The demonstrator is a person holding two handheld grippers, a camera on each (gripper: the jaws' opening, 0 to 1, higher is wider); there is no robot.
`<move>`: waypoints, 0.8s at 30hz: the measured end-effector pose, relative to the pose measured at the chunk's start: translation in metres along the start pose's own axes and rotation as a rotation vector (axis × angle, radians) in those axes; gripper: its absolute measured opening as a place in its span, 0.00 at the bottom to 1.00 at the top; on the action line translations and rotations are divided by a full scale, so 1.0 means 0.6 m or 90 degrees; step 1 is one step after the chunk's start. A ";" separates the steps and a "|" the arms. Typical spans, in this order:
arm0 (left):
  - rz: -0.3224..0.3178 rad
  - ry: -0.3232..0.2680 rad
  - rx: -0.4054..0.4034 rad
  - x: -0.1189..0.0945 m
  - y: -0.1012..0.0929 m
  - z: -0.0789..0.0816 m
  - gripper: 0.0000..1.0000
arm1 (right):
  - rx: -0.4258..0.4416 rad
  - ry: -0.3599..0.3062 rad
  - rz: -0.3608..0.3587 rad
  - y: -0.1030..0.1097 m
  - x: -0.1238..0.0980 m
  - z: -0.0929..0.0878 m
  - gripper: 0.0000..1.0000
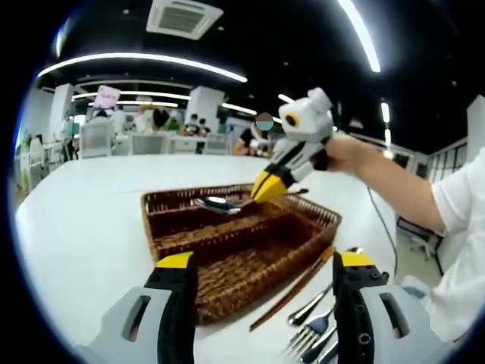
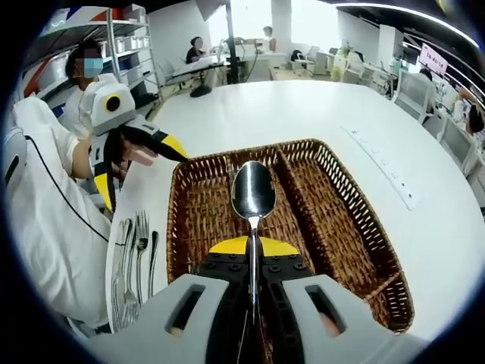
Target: Arrange the knives, forks, and spoons in their matching storage slots by inserting each utensil handle-first until every utensil is classified and aligned in the correct compartment
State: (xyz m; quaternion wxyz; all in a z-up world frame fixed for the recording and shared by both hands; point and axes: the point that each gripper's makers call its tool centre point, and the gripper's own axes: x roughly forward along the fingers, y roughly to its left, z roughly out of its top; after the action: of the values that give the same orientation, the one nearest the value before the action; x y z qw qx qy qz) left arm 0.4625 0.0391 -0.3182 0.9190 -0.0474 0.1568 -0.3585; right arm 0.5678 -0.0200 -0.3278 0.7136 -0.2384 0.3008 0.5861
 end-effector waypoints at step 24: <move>-0.006 0.012 0.017 0.023 0.029 0.014 0.79 | -0.022 0.006 -0.024 -0.073 0.027 0.012 0.01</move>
State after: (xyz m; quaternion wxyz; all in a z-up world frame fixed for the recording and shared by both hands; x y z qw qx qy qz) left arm 0.4859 0.0424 -0.3170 0.9163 -0.0325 0.1606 -0.3656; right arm 0.6140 -0.0123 -0.3347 0.7187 -0.2592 0.2894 0.5766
